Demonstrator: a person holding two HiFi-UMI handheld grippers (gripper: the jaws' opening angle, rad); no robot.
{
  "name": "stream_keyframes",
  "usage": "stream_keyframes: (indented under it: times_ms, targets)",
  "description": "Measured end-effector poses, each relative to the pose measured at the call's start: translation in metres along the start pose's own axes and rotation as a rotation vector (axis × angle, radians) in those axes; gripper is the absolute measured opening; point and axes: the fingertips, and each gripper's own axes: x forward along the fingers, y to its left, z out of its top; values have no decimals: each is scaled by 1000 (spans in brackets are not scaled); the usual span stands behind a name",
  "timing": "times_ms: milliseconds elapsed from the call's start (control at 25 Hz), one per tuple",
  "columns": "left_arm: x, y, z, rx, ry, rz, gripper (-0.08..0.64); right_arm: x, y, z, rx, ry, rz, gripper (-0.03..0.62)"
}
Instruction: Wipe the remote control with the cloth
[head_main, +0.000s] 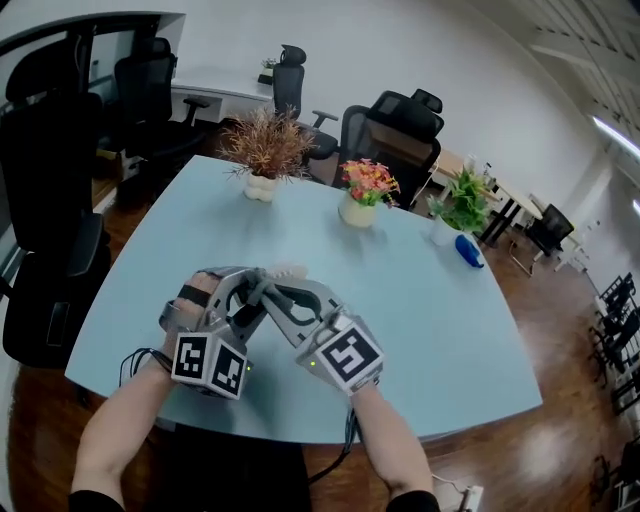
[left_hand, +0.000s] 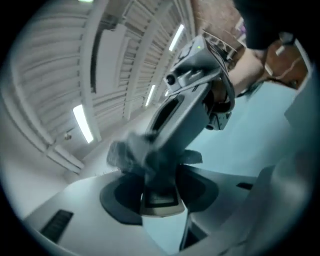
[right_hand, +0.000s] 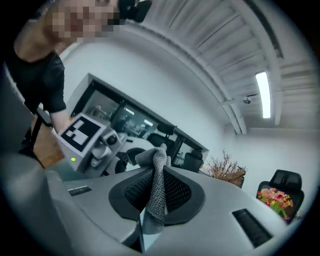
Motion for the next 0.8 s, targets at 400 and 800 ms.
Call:
stream_keyframes:
  times_ms: [400,800]
  targets:
    - [-4,-8,17,472,69,197,178,-65,-119,-48,243,96,-465,25]
    - [5,-51,7,1040,100,106,178,-24,-47,-38,649,13,-7,25]
